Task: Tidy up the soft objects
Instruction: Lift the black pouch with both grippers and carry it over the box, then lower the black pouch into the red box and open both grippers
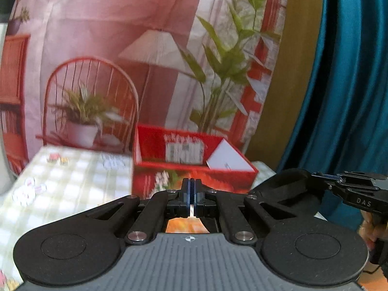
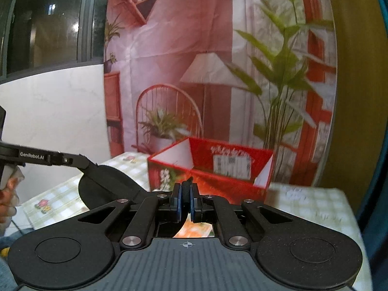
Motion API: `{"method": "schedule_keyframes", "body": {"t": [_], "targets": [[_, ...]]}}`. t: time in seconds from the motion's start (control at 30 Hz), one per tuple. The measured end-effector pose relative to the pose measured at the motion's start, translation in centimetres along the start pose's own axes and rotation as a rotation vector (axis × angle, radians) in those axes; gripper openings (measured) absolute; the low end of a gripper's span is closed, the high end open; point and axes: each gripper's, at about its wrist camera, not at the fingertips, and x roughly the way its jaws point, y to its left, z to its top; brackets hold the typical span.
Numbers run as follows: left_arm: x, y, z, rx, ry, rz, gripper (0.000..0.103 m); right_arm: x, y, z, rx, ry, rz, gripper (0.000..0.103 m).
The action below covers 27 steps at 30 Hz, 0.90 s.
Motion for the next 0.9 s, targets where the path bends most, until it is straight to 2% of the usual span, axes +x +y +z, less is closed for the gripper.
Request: {"method": "schedule_keyframes", "body": {"t": [0.2,0.37,0.5,0.6,0.73,0.9], "targets": [[3.9,-0.3,3.7,0.039,-0.052,0.056,0.003,3.7,-2.0,2.9,-0.028,-0.031,-0.028,0.006],[8.0,-0.5,6.5,0.086,-0.077,0.115,0.003,8.5,-3.7,5.5,-0.077,-0.053,-0.064,0.006],[11.7,0.7,8.3,0.044,-0.070,0.158,0.003,12.5,-5.1,6.8,-0.092,-0.068,-0.102,0.006],[14.3,1.5,8.6,0.032,-0.057,0.187,0.003,15.7,-6.3,7.1,-0.086,-0.059,-0.123,0.006],[17.9,1.2,7.7,0.091,-0.012,0.241,0.004,19.8,-7.5,6.5,-0.052,-0.007,-0.140,0.006],[21.2,1.0,6.6,0.104,0.067,0.242,0.004,23.7,-8.1,4.6,-0.013,0.079,-0.153,0.006]]}}
